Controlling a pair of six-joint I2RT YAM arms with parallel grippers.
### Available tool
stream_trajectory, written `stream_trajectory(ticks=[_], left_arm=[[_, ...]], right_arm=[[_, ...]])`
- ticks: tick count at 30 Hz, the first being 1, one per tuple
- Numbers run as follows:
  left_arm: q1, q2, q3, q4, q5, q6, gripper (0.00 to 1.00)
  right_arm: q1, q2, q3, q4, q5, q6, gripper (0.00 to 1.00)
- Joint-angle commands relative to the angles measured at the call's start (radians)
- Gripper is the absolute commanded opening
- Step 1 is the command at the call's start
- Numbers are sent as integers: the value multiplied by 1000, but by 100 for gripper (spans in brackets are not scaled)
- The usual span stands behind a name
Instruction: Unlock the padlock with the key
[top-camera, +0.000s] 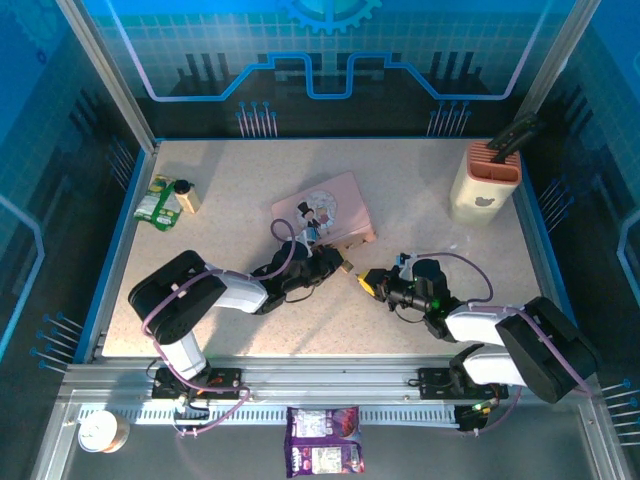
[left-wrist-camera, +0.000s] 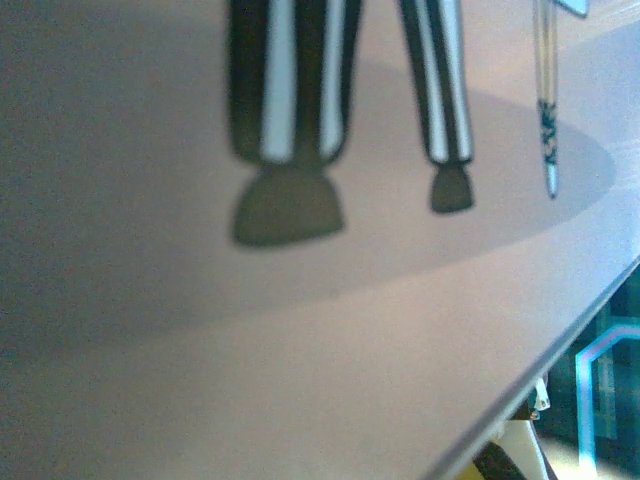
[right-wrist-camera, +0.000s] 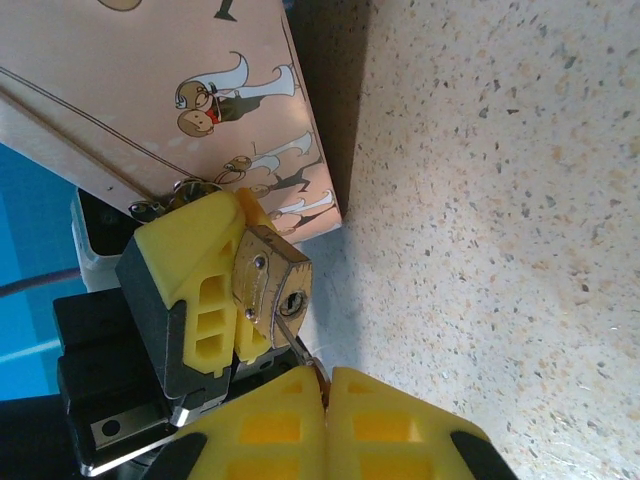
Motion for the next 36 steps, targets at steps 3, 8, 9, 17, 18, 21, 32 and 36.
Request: stream_trajectory(ticks=[3,8,9,17,18,21,32,36], left_arm=[[-21,-22,-9,78,90,-124,0],[-22,-27,-7,79,83,-121,0],[-21,-27,-5,78,83,-119,0],[-21,-26,-6,91,73,-116,0],[-22,-28,-8,91,72,-117,0],[-21,-32,-15,93,63,-118,0],[-26,-32,-20,121,65,-124,0],[-28,-31,-21,125,63,-125,0]], right_arm=[[-21,6,-1,60,-20,18,0],[-22,7,-15,70,-7,32,0],[-24,8,-17,72,-7,32,0],[-16,-7,-26,55,19,32,0],[-17,-12,-29,52,23,35,0],[-17,-27,-34,26,34,34,0],[13,-20,-4,12,46,30,0],[14,-8,-7,32,48,37,0]])
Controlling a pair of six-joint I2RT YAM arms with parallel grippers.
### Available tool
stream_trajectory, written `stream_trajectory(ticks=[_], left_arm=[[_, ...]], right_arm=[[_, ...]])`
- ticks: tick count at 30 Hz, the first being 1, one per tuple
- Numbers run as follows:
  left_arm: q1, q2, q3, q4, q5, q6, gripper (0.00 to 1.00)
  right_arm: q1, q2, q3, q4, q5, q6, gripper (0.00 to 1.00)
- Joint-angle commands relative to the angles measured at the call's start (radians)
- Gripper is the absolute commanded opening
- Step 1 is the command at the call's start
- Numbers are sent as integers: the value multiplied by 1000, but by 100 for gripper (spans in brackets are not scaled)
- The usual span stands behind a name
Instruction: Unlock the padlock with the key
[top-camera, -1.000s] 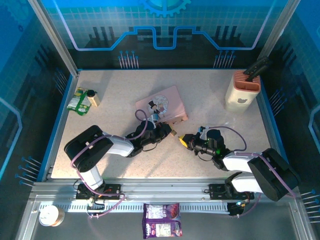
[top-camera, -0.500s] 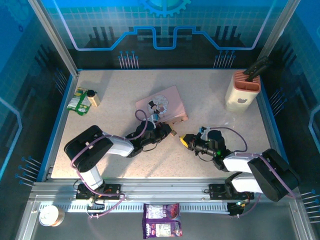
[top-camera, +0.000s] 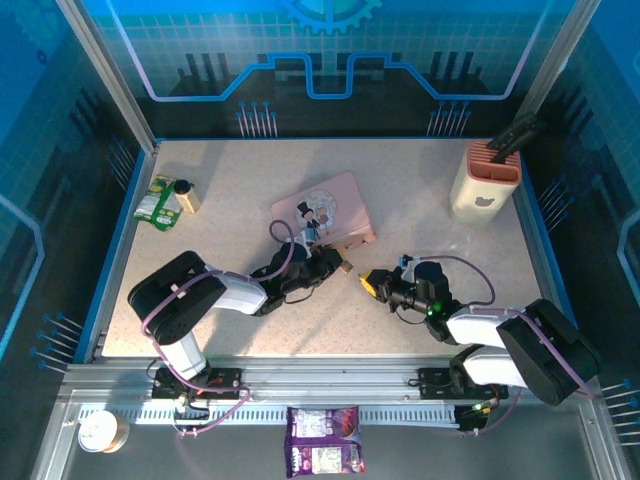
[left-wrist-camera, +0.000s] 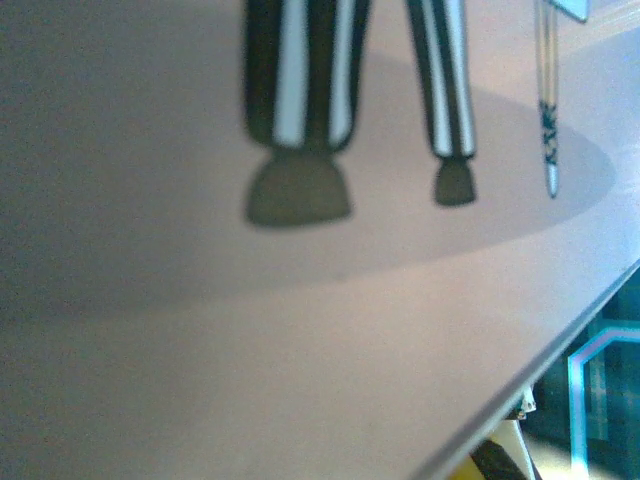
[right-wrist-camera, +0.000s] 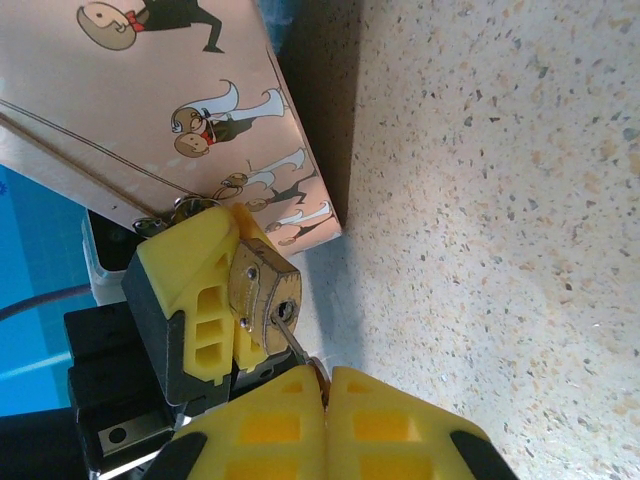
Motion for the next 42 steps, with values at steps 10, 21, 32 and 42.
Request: stream_trajectory(ticks=[10,21,32,42], left_arm=[[-29,-38,-6,92,73,-117,0],[-35,-41,-6,77,63,-107,0],[-36,-44,-11,77,62,-112,0],[-35,-59,-16,74,59,-113,0]], right_arm=[[31,48,36,54,22,21,0],[50,43,17,68,40,29,0],[51,30,11,70,62,32,0],[51,18,7,66,74,32,0]])
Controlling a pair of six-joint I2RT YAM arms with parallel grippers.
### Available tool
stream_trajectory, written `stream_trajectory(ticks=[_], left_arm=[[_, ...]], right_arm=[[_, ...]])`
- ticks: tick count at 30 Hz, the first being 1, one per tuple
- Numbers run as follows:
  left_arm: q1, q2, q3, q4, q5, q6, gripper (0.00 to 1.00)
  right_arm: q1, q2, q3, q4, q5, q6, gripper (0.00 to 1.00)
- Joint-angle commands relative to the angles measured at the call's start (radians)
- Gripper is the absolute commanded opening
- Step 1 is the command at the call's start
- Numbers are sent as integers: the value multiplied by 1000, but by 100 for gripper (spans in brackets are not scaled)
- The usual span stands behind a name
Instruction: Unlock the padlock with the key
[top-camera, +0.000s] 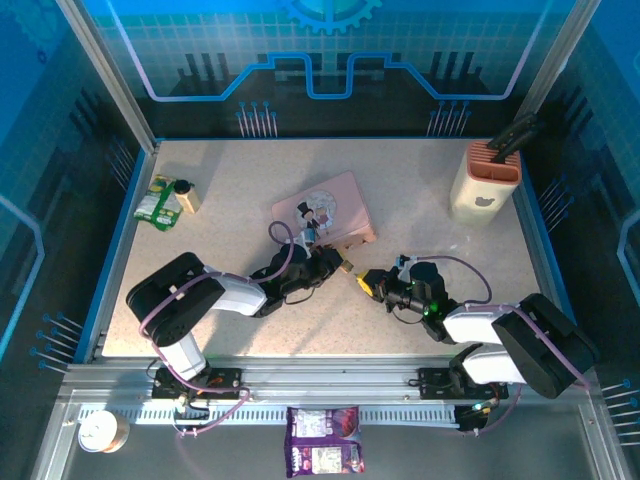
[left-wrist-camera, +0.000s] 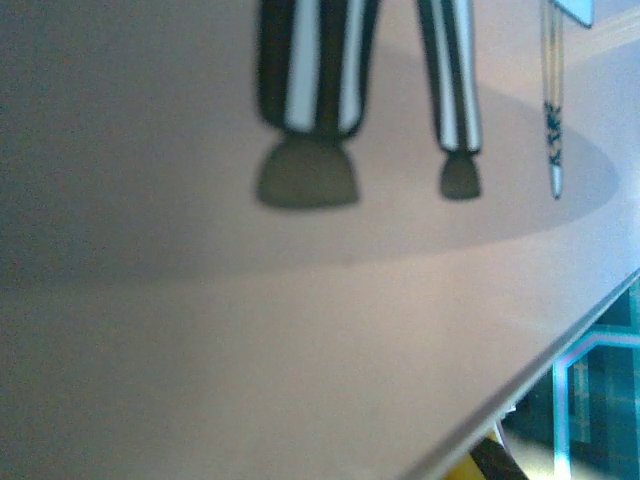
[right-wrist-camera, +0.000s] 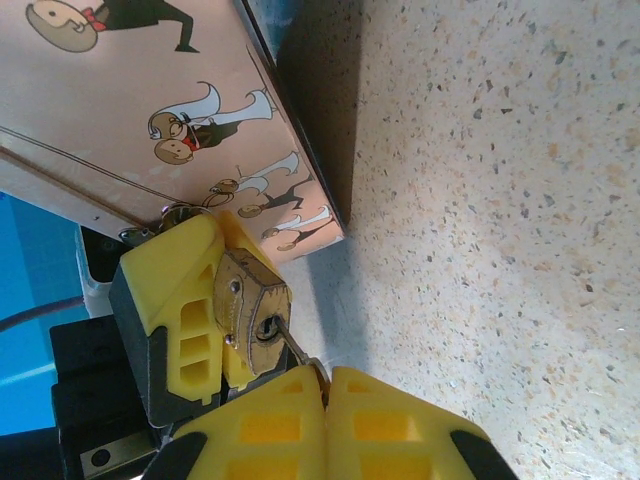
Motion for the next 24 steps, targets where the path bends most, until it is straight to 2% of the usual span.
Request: stream_trajectory(ticks=[1,24], left_arm=[[-26,-46,-9,66,74,-81,0],[-31,-52,-9,74,70,-83,0]], right_arm=[[11,-19,-5,30,31,6,0],[15,-26,-2,21,34,5,0]])
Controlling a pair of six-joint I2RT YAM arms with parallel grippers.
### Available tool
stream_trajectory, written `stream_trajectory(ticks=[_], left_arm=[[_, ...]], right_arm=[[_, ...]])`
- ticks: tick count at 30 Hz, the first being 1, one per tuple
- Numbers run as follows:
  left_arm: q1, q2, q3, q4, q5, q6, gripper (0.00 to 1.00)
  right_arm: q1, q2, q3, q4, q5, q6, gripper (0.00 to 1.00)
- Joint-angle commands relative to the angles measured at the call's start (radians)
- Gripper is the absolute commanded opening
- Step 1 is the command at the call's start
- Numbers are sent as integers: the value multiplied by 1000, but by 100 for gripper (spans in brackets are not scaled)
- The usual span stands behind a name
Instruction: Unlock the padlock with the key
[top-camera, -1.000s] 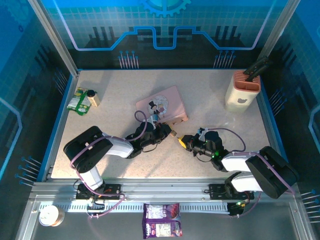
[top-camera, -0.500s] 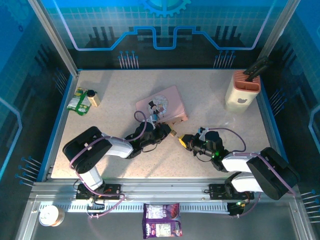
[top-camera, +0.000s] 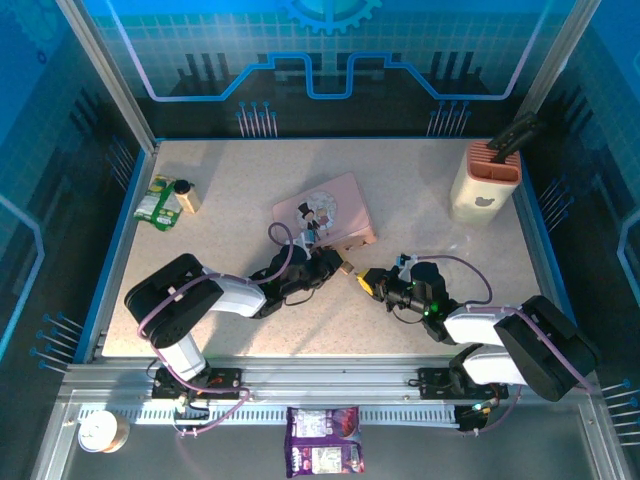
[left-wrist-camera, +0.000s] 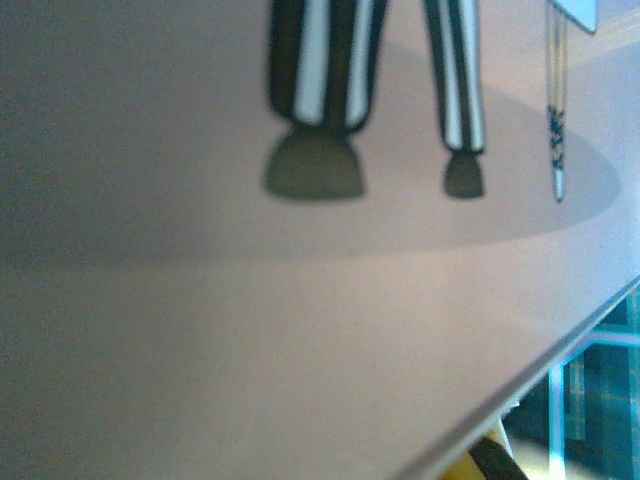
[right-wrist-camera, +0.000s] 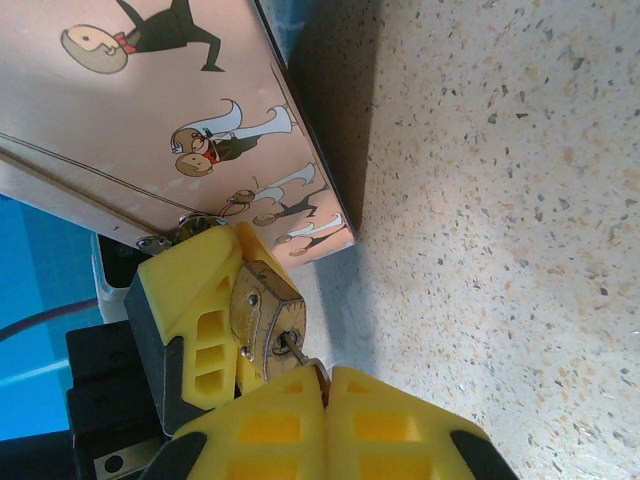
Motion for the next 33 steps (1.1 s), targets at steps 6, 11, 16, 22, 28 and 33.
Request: stream_trajectory(ticks=[6,11,16,22,28,33], left_arm=[[-26,-44,-1,83,73,-73,0],[-30,-49,2,84,73,-78,0],[-38,-49,5,84,71,-80,0],[-45,-50,6,84,70,-80,0],[-57,-49,16,73,70,-80,0],[-72,-43,27,58,62,-75,0]], right_arm=[[16,-8,-6,28,29,6,0],[21,3,-4,54,27,11,0],[24,30,-4,101,23,20,0],[26,53,-2,126,22,23,0],[28,79,13,151,13,27,0],[28,92,26,168,11,33,0]])
